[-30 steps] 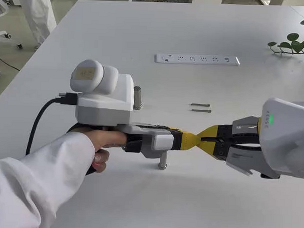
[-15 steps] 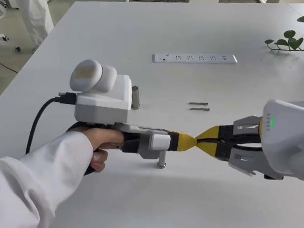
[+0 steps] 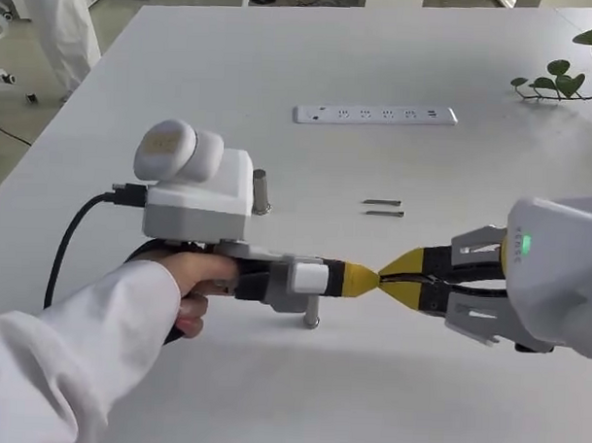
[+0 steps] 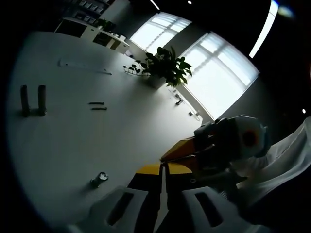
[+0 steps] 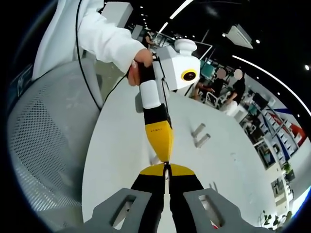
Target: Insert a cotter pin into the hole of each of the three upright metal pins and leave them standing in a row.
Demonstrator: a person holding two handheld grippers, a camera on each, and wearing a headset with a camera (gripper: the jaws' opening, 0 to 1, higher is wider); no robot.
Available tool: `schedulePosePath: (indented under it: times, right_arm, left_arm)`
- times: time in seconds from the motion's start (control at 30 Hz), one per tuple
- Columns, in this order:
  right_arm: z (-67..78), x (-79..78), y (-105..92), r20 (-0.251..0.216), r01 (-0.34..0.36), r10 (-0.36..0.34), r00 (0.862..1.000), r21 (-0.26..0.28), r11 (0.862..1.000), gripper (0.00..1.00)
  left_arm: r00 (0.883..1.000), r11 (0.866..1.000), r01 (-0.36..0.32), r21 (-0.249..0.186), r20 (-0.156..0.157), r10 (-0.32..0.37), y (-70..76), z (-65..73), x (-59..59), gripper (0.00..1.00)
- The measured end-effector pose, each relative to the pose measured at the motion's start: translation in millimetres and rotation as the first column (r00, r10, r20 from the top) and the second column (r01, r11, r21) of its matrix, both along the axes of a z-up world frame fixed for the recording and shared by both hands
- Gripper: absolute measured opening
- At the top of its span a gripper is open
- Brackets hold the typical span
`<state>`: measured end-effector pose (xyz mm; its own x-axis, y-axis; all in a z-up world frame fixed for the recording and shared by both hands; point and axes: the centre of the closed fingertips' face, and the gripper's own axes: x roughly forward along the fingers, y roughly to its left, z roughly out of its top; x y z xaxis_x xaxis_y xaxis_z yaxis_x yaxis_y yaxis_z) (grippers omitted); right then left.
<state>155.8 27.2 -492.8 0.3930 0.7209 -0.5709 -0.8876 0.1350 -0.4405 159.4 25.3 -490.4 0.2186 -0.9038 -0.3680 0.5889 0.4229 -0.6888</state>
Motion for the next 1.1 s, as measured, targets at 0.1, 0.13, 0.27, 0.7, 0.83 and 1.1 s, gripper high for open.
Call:
schedulePosePath:
  times: [0.1, 0.13, 0.27, 0.7, 0.83, 1.1]
  right_arm:
    - [-4.6, -4.9, 1.0, -0.012, -0.016, 0.016, 1.000, -0.010, 1.000, 0.00]
    - [-5.2, -5.6, 1.1, -0.012, -0.018, 0.018, 1.000, -0.011, 1.000, 0.00]
    - [-7.6, -8.6, 0.5, -0.018, -0.027, 0.027, 0.999, -0.016, 1.000, 0.00]
    - [-11.4, -14.9, -0.1, -0.018, -0.058, 0.057, 0.998, -0.020, 0.998, 0.00]
    - [-10.0, -12.9, -0.8, -0.005, -0.050, 0.050, 0.999, -0.016, 0.999, 0.00]
    - [-10.7, -13.2, -2.3, 0.009, -0.050, 0.050, 0.999, -0.018, 0.999, 0.00]
  left_arm:
    - [1.000, 1.000, 0.004, 0.017, -0.028, -0.003, 1.5, -4.5, -4.9, 0.00]
    - [1.000, 1.000, 0.002, 0.020, -0.029, -0.002, 1.6, -5.7, -5.9, 0.00]
    - [0.998, 0.999, -0.033, 0.007, -0.045, 0.033, 2.4, -8.5, -10.4, 0.00]
    - [0.993, 0.996, -0.084, -0.032, -0.087, 0.081, 6.3, -12.2, -18.0, 0.00]
    - [0.989, 0.993, -0.104, -0.052, -0.111, 0.098, 6.4, -9.6, -17.0, 0.00]
    - [0.994, 0.995, -0.087, -0.044, -0.065, 0.084, 3.2, -11.4, -18.0, 0.00]
